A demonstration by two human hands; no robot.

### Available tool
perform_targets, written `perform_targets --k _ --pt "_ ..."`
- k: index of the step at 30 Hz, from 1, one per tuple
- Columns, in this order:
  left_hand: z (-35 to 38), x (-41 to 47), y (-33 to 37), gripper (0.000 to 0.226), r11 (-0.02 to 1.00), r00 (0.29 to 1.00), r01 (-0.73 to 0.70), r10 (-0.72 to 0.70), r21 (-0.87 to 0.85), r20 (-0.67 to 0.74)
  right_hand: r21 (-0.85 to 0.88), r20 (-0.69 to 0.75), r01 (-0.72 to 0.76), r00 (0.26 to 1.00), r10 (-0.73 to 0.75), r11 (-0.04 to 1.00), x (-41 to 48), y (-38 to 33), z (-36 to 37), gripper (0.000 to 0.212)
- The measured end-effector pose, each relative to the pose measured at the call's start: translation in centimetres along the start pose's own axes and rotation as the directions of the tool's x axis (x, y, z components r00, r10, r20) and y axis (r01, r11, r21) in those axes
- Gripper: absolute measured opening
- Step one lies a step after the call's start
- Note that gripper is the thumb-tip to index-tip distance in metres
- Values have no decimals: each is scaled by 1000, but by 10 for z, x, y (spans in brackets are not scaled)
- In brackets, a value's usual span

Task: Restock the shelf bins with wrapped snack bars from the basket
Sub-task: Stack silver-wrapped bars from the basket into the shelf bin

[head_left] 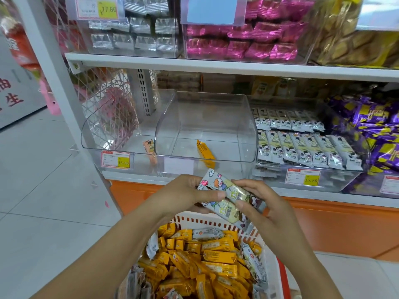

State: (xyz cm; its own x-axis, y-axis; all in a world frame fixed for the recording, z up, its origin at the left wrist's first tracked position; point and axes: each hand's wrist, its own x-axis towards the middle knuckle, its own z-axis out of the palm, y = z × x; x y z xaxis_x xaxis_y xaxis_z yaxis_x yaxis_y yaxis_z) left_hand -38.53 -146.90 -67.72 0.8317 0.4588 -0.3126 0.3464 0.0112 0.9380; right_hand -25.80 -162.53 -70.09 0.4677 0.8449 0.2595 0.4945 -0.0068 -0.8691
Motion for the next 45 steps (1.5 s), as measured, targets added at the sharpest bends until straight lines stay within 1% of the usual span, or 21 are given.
perform_targets --k 2,4,6,8,10,11,12,13,14,16,18,20,22,24,28,29,32,34,37,42,45 --pt "1 4 4 27 1000 1000 -10 10 -28 0 -47 25 4 1000 -3 999 1 1 -6 28" --pt "3 9 6 30 997 999 -31 30 -73 -10 -220 85 27 996 -8 975 4 2 -8 46" --pt "8 13 11 29 992 999 -52 50 -119 -20 -398 101 87 994 -51 913 8 2 -8 67" --pt "12 19 16 35 979 997 -75 69 -191 -38 -473 57 152 988 -141 868 13 1 -13 69" --pt "14 26 20 44 967 982 -143 113 -211 -149 -415 -51 87 992 -118 906 19 -2 -25 65" --pt "12 30 19 43 971 951 -213 180 -109 -252 -327 -121 29 990 -73 944 23 -4 -34 63" --pt "8 35 16 40 959 895 -275 282 69 -345 -248 -188 -14 982 -34 969 29 -5 -44 60" --pt "3 39 12 35 917 837 -289 381 274 -393 -216 -253 -43 967 -14 975 37 -5 -55 56" --pt "-2 42 8 30 850 796 -266 460 456 -394 -234 -303 -72 953 -2 970 48 -4 -66 51" --pt "-9 51 -4 33 716 785 -180 518 675 -340 -309 -365 -155 930 34 938 75 4 -84 47" --pt "-10 58 -12 36 653 804 -133 511 745 -305 -380 -390 -245 917 85 892 110 15 -95 51" --pt "-9 61 -14 37 648 798 -169 532 743 -283 -441 -389 -304 913 125 845 149 27 -101 56" --pt "-8 61 -13 45 649 782 -211 561 731 -272 -495 -383 -350 909 161 795 186 34 -101 58" --pt "-10 62 -15 40 645 778 -223 570 731 -265 -532 -378 -397 902 209 748 217 38 -98 54" --pt "-16 68 -21 49 626 780 -264 586 734 -219 -695 -340 -435 900 272 572 259 50 -82 70" --pt "-18 69 -22 50 626 781 -274 588 730 -212 -707 -343 -436 900 269 557 266 53 -78 71" --pt "-21 71 -24 57 613 755 -329 628 718 -190 -663 -355 -458 889 289 593 276 56 -72 69" --pt "-22 71 -26 51 610 748 -347 638 712 -183 -657 -310 -423 906 287 624 279 54 -71 59" --pt "-22 72 -27 46 605 750 -345 637 717 -176 -695 -235 -323 947 221 643 275 53 -68 44" --pt "-20 67 -24 39 583 753 -325 636 745 -170 -715 -169 -235 972 163 659 249 47 -69 41" --pt "-18 57 -21 42 575 737 -335 653 746 -173 -733 -190 -160 981 27 661 225 32 -64 36"
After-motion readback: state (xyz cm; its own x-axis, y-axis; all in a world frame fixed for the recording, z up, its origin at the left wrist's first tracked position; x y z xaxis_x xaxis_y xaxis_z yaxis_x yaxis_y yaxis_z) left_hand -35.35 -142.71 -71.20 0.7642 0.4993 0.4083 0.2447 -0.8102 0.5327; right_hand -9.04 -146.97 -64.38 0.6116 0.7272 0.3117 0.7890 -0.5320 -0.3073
